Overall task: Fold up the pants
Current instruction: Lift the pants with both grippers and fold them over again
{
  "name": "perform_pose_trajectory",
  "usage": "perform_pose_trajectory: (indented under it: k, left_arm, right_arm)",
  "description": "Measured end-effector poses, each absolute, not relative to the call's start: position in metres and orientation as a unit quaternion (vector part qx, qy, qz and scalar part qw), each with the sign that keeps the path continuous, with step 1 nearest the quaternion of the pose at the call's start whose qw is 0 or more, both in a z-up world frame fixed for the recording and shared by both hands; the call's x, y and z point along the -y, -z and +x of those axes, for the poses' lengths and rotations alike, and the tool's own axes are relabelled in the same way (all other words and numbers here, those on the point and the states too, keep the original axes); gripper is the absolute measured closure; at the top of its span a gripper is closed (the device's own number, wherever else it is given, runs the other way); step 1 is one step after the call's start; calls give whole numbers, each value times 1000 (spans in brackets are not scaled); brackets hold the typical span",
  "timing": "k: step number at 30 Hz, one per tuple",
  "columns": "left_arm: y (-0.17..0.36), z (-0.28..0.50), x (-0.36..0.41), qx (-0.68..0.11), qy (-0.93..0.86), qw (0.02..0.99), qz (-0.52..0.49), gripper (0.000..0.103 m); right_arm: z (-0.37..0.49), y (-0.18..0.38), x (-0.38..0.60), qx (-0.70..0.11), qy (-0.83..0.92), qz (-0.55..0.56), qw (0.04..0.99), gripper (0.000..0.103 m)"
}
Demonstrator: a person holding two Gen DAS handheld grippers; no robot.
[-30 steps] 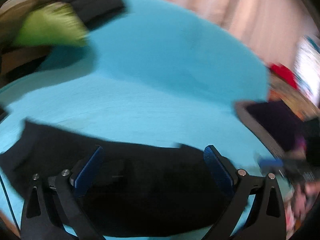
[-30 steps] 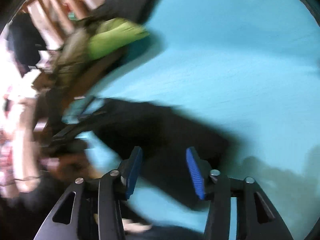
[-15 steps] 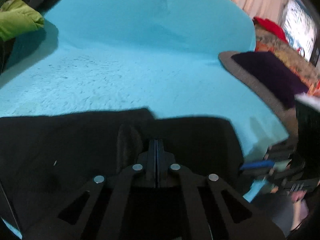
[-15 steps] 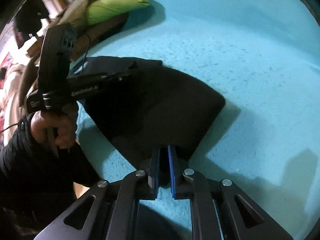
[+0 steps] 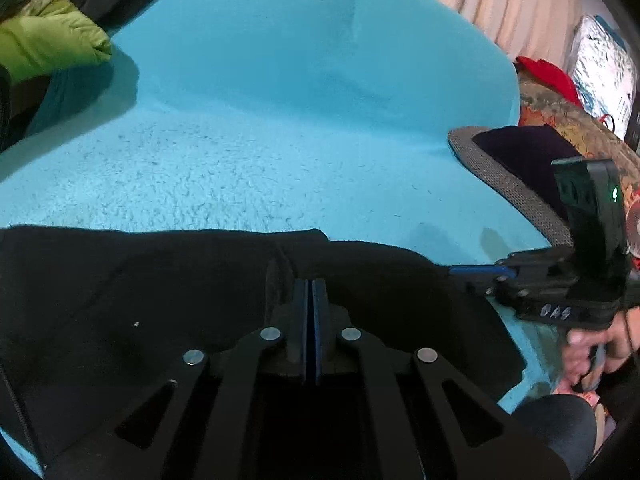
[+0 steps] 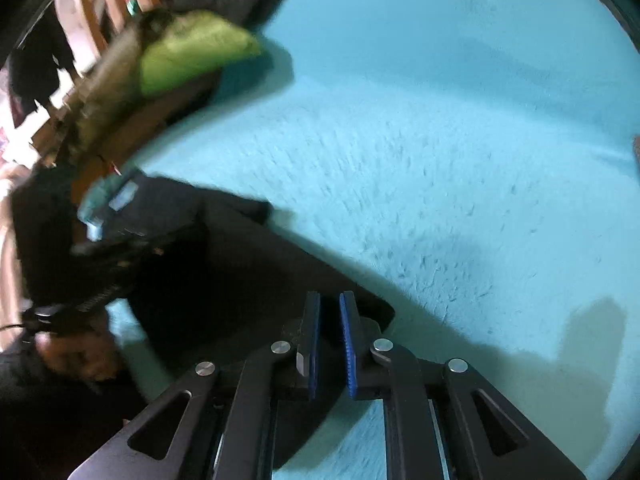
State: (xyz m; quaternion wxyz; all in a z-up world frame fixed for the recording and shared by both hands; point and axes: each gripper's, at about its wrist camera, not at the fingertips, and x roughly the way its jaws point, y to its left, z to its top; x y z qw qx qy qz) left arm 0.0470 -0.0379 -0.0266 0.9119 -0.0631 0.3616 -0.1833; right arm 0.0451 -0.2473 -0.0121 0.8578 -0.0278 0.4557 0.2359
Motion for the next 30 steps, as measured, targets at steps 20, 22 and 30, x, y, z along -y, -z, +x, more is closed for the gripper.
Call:
perform_pose_trajectory:
  k: [20,22,30]
  left_arm:
    - [15,35,63,-356,261,894,-76,11]
    - [16,38,54,-359,274,885,-114,9]
    - [18,43,50,-365,298,867,-161,0]
  right_arm:
    - [39,7,232,-463,-199,-41,863,93]
    - [37,6,234,-461,-201,-38,864,91]
    - [36,4,235,-461,-220,-24,859,75]
